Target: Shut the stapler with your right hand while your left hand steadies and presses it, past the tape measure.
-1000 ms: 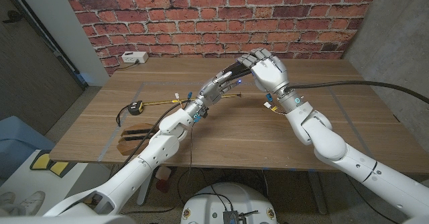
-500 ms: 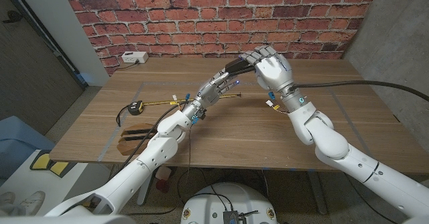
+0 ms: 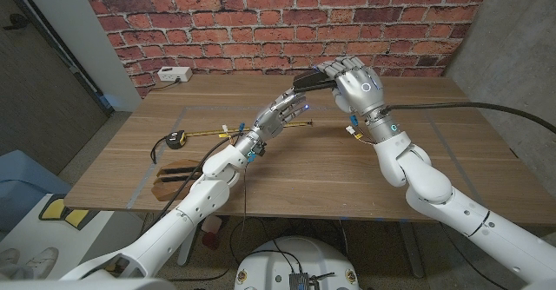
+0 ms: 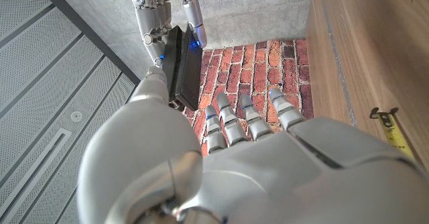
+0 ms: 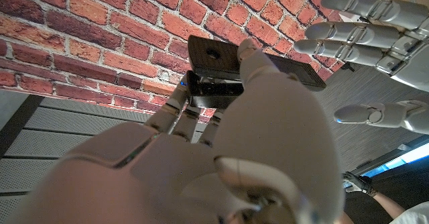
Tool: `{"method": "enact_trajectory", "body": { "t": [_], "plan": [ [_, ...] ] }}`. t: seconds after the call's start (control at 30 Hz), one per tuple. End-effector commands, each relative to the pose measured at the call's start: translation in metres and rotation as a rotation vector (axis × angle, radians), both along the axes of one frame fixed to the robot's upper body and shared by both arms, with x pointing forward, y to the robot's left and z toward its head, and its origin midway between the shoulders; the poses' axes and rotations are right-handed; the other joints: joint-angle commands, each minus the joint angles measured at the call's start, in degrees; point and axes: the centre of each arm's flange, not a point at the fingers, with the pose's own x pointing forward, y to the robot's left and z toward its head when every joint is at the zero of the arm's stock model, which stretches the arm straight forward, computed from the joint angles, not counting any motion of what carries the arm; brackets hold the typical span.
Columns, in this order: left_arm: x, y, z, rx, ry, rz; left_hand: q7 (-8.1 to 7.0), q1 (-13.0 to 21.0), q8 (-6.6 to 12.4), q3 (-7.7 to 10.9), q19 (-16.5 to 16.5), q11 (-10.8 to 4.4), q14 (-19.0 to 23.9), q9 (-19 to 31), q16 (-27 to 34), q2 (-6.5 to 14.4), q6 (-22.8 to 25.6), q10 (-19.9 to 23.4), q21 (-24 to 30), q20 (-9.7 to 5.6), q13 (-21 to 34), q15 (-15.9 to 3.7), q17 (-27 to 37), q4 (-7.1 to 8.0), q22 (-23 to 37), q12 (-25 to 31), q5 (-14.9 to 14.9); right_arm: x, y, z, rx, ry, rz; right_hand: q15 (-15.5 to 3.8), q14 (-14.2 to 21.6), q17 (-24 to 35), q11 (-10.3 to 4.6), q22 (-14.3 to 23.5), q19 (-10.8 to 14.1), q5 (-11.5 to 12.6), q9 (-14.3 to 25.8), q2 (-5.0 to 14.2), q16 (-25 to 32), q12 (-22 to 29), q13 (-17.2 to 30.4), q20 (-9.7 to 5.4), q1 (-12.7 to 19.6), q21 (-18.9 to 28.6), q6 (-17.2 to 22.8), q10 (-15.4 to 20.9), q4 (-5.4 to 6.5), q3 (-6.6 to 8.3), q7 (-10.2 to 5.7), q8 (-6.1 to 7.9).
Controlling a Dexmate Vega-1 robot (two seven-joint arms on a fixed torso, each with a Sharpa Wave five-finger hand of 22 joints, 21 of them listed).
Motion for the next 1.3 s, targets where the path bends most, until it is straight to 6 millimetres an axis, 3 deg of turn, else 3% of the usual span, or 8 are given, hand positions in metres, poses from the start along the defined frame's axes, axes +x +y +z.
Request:
{"method": "enact_trajectory", "body": {
  "t": [0.03,0.4,0.6,0.7,0.87,0.97,1.13,1.3],
  "plan": [
    [-0.0004,0.0027,-0.0032,-0.011,0.005,-0.006,-0.16,-0.51,0.32,0.14,-0.37,-0.20,-0.02,0.02,0.27,0.01,0.28,0.16,0.22,-0.09,0.00,-1.38,-0.07,-0.01,0.31,0.46,0.02,-0.0009,-0.0047,0.0019,0.072,0.043,0.042,-10.72,0.90,-0.13,-0.10,0.23,-0.33,0.08,0.30,2.19,-0.20,-0.42,-0.27,-3.53,-0.94,0.19,2.17,14.66,1.33,1.13,0.79,0.58],
    [0.0010,0.0047,-0.0069,-0.022,0.010,-0.011,-0.14,-0.67,0.55,0.22,-0.32,-0.12,0.13,-0.19,0.42,0.17,0.65,0.46,0.34,-0.12,-0.22,-1.48,-0.52,-0.07,0.31,0.71,0.04,-0.0026,-0.0071,0.0014,0.098,0.055,0.057,-10.94,2.35,-0.94,0.34,0.28,-0.49,-0.05,0.24,2.09,-1.23,-0.06,-1.44,-3.08,-3.62,0.30,7.97,19.29,3.67,2.62,2.18,2.19],
    [0.0011,0.0065,-0.0093,-0.028,0.014,-0.011,-0.19,-0.74,0.64,0.27,-0.31,-0.36,0.21,-0.30,0.48,0.24,0.81,0.68,0.40,-0.16,-0.33,-1.48,-0.75,-0.11,0.31,0.85,0.05,-0.0002,-0.0095,0.0005,0.145,0.075,0.096,-10.94,3.72,-0.60,0.14,0.28,0.55,-0.46,0.40,1.21,-0.98,-0.12,-2.04,-3.31,-4.84,0.78,12.70,20.61,3.77,2.58,0.58,3.34],
    [0.0013,0.0068,-0.0106,-0.031,0.017,-0.012,-0.24,-0.74,0.68,0.33,-0.31,-0.42,0.21,-0.36,0.50,0.34,0.89,0.74,0.43,-0.19,-0.39,-1.48,-0.87,-0.14,0.30,0.90,0.06,0.0006,-0.0103,-0.0007,0.166,0.071,0.113,-11.01,6.83,0.02,-0.17,0.34,1.88,-0.62,0.61,1.25,0.20,0.41,-1.48,-3.78,-5.23,1.42,13.06,20.76,3.46,2.52,0.24,2.93],
    [0.0016,0.0075,-0.0114,-0.034,0.020,-0.011,-0.18,-0.79,0.73,0.35,-0.29,-0.52,0.27,-0.43,0.54,0.38,0.99,0.83,0.46,-0.23,-0.46,-1.50,-1.00,-0.16,0.30,0.96,0.06,0.0017,-0.0123,-0.0023,0.208,0.070,0.137,-11.15,16.77,1.56,-0.10,0.80,6.02,-0.82,1.31,1.31,3.06,0.91,-0.94,-5.33,-5.20,4.23,14.48,20.57,2.16,3.31,-0.35,2.14],
    [0.0017,0.0080,-0.0110,-0.032,0.020,-0.010,-0.18,-0.85,0.76,0.36,-0.27,-0.41,0.29,-0.46,0.57,0.43,1.05,0.90,0.48,-0.27,-0.49,-1.52,-1.07,-0.15,0.30,1.00,0.06,0.0022,-0.0130,-0.0026,0.225,0.069,0.141,-11.17,20.83,2.32,-0.01,1.10,7.02,-0.92,1.62,1.23,4.15,0.97,-0.70,-5.82,-5.34,5.62,14.75,20.53,1.73,3.49,-0.41,1.72],
    [0.0026,0.0082,-0.0102,-0.034,0.020,-0.013,-0.15,-0.95,0.81,0.36,-0.26,-0.49,0.34,-0.53,0.60,0.45,1.16,0.96,0.51,-0.30,-0.56,-1.57,-1.21,-0.15,0.30,1.05,0.05,0.0024,-0.0138,-0.0029,0.243,0.077,0.153,-11.14,24.50,3.57,0.03,1.67,9.18,-0.84,1.97,1.26,5.03,1.02,-0.27,-7.02,-5.71,8.24,15.60,20.65,1.46,3.68,-0.49,1.40],
    [0.0036,0.0078,-0.0108,-0.034,0.022,-0.016,-0.15,-1.10,0.82,0.36,-0.26,-0.49,0.36,-0.60,0.63,0.50,1.19,1.01,0.54,-0.30,-0.63,-1.60,-1.33,-0.11,0.29,1.09,0.03,0.0025,-0.0140,-0.0032,0.250,0.079,0.156,-11.04,27.66,4.55,0.11,2.00,9.64,-0.69,2.12,1.71,5.64,0.88,-0.36,-6.91,-6.66,10.08,17.16,21.20,1.98,3.93,-0.34,1.52]
  ]
}}
